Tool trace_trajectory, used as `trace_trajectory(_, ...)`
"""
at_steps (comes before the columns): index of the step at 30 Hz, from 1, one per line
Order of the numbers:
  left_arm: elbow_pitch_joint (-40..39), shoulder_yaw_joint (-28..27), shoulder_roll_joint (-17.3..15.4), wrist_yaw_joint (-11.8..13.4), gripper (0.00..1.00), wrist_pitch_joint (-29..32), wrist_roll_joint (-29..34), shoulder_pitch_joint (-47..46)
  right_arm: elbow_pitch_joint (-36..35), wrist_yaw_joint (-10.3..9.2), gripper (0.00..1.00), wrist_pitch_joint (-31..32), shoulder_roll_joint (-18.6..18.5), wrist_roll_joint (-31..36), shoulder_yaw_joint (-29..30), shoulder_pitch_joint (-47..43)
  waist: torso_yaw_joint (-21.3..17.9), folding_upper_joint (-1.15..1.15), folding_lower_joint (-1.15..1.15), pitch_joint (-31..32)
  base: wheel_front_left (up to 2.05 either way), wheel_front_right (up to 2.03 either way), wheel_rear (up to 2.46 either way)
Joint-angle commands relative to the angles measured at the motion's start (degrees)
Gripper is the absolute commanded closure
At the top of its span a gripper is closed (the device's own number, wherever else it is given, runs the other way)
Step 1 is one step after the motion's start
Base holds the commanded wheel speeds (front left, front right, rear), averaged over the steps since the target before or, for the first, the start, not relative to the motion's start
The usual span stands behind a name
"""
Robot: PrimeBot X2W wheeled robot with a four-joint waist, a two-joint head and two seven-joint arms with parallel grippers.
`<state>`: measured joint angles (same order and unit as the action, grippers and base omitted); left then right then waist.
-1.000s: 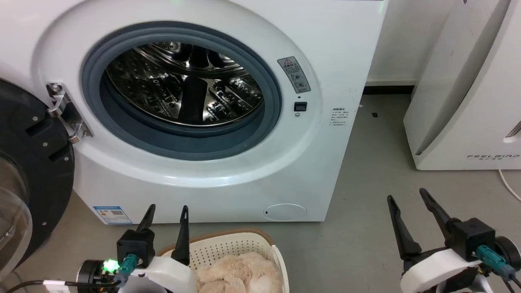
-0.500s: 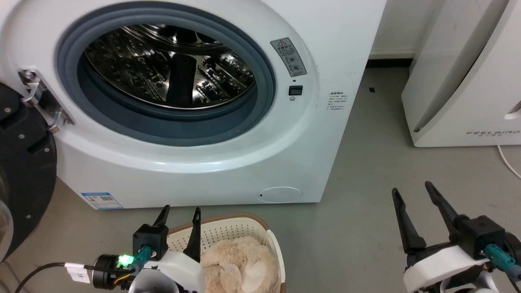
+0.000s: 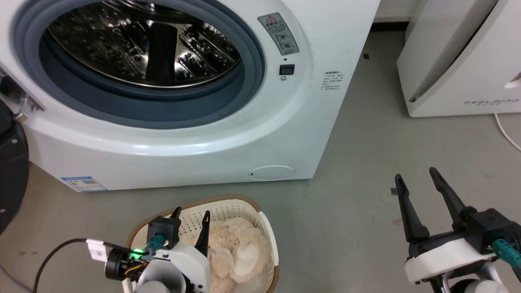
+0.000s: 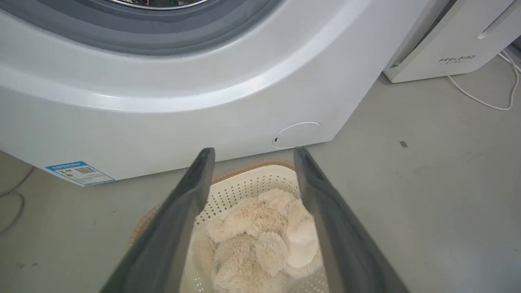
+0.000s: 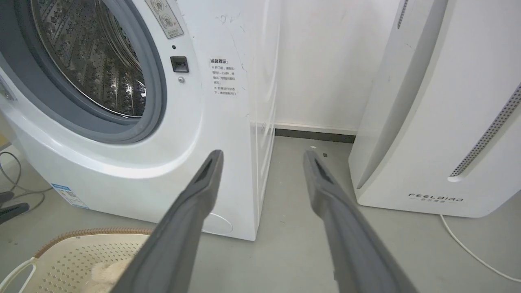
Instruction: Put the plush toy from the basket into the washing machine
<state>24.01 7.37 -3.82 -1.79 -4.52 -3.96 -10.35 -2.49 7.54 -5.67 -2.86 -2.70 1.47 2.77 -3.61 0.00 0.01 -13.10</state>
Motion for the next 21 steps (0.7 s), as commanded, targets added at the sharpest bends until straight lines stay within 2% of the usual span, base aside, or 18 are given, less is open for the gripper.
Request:
trace_trajectory(1,1.1,0.4,-0.3,-0.2,0.0,0.1,-0.6,-1.2,-0.4,-0.02,0.0,-0.5,0.0,-0.6,0.1,1.0,-0.3,0.0,0.0,-0.8,0.0,0.0,0.0)
trace_trajectory(10,10.4,3.4,-1.2,-1.3,0.0,1.5,-1.1,-5.8,-1.4,-0.03,0.0,-1.7,0.0,-1.4,-0.1,2.0,-1.7,0.0,0.0,-5.4,0.0,0.0,0.0)
trace_trajectory(21,18.2,6.6,-3.1,-2.2,0.0,2.7,-1.8,-10.3,-2.1,-0.03,0.0,-3.0,0.0,-2.1,-0.3,3.0,-3.6,0.0,0.0,-10.9,0.0,0.0,0.0)
